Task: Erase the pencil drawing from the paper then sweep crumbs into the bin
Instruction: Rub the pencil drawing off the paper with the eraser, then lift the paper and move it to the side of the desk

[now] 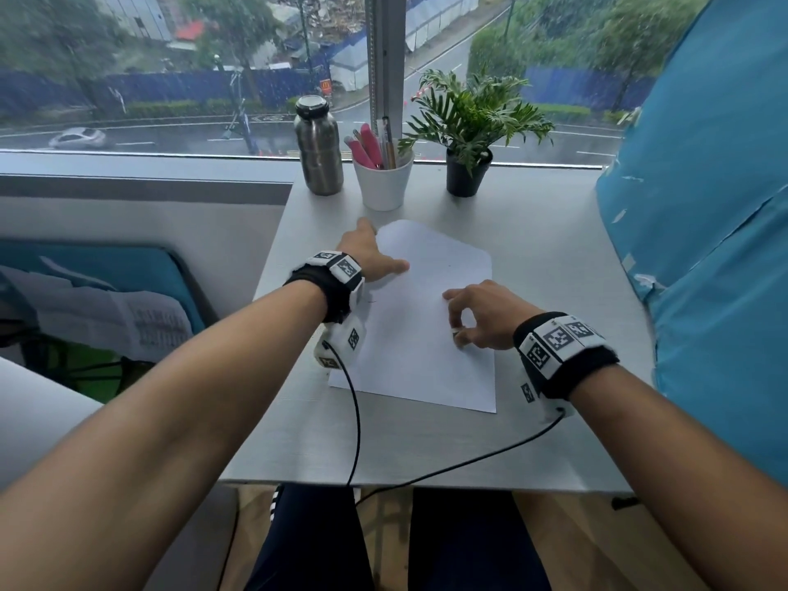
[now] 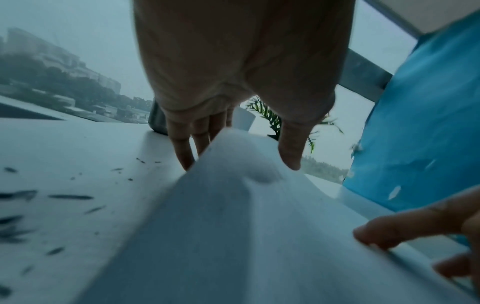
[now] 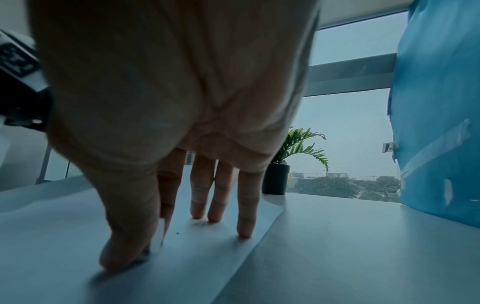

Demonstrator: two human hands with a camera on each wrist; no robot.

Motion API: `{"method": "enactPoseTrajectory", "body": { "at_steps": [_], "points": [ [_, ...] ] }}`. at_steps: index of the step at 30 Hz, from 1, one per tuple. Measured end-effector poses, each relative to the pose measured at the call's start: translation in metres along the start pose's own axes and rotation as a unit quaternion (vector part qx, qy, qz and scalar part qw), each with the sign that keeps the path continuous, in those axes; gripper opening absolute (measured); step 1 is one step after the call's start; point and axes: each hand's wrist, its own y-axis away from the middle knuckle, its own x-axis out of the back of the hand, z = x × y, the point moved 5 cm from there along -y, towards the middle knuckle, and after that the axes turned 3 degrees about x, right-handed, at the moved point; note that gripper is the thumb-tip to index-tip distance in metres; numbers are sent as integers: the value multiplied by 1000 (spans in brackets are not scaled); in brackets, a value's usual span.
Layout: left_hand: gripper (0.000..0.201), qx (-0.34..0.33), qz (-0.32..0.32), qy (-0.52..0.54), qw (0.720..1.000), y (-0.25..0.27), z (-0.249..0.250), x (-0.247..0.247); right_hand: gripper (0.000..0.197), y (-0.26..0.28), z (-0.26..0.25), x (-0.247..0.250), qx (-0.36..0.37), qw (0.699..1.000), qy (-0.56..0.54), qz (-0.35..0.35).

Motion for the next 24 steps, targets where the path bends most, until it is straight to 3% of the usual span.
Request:
{"method": "enactPoseTrajectory", "body": {
  "at_steps": [4,6,9,11,14,16,18,20,23,24],
  "points": [
    [92,11,7,124,992,7,-13,12,9,2,-9,-5,11,1000,-1,7],
    [88,-15,19,166,986,15,-17,23,8,4,-15,-8,23,1000,-2,13],
    [79,-69,50,228,970,36,-17,52,7,11,-17,9,24,991,-77,103],
    [73,-115,52,279,952,53,-12,75,8,17,-6,36,0,963,-147,225],
    [61,-181,55,367,911,85,2,111,16,35,16,74,-88,876,-254,402],
    [55,-208,66,411,885,102,12,130,18,39,17,83,-93,830,-364,412],
    [54,-222,72,440,867,110,17,143,16,39,4,86,-37,797,-477,369],
    [54,-225,88,445,863,113,19,150,15,44,-5,93,-22,776,-499,386],
    [52,-209,139,434,865,109,14,159,16,52,-11,105,-13,774,-468,426],
    [53,-198,157,428,868,105,11,160,15,56,-7,108,-20,757,-472,451]
  ]
}}
